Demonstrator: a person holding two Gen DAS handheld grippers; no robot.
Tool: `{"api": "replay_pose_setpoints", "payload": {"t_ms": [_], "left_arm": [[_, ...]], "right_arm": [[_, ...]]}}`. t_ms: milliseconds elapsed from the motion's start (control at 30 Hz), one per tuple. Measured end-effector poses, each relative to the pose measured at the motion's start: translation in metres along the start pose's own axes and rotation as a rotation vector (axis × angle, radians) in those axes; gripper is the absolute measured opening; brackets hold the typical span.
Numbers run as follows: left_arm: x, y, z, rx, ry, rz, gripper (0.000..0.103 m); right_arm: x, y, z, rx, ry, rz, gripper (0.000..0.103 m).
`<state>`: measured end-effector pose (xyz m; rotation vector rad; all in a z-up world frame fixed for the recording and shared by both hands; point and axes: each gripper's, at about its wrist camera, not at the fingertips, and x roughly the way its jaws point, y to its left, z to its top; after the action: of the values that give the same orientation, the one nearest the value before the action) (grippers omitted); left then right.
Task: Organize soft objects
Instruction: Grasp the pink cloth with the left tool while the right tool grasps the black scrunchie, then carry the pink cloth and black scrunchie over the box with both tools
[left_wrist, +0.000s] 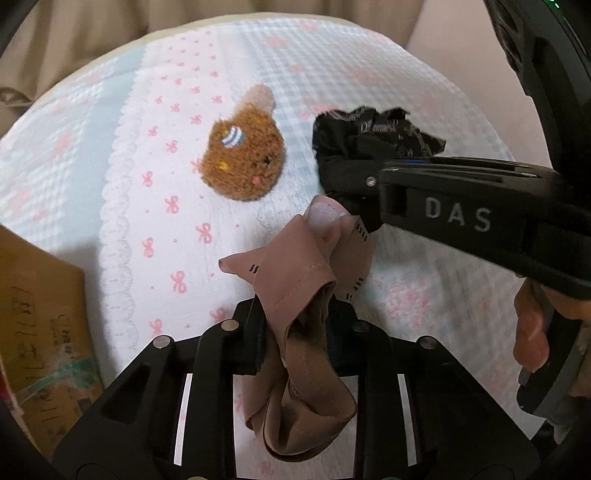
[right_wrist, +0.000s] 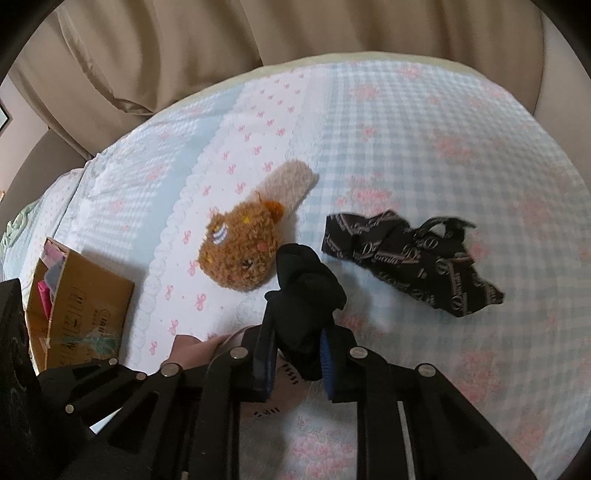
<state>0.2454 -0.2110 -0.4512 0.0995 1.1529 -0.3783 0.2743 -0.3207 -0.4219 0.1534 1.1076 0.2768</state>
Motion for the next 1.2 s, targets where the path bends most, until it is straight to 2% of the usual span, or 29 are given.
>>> {"api": "replay_pose_setpoints", "payload": {"t_ms": [200,367,700,933,1200], "left_arm": [[-0.026,0.001,0.011,-0.009,-0.032,0.018,0.021],[-0.065,0.001,0.020,-0.027,-0.085,0.037,0.021],[-0.182,0.002,0.029,-0.086,-0.201,0.058,0.021],[-0.271,0.027,0.025,-0.170,-0.279,0.081,0.021],[-0.335,0.084,0.011,-0.239,-0.335,0.122,0.021]], "right_arm": [[-0.032,0.006,0.008,0.007,-0.048,-0.009,0.018],[-0.070,0.022,0.014,-0.013,-0.091,-0.014,0.018],[-0.178,0.072,0.025,-0.049,-0.179,-0.022,0.018],[-0.243,0.126,0.025,-0.099,-0.212,-0.022,0.018],[-0.262,0.199,0.024,-0.138,-0.213,0.010,0.018]]}}
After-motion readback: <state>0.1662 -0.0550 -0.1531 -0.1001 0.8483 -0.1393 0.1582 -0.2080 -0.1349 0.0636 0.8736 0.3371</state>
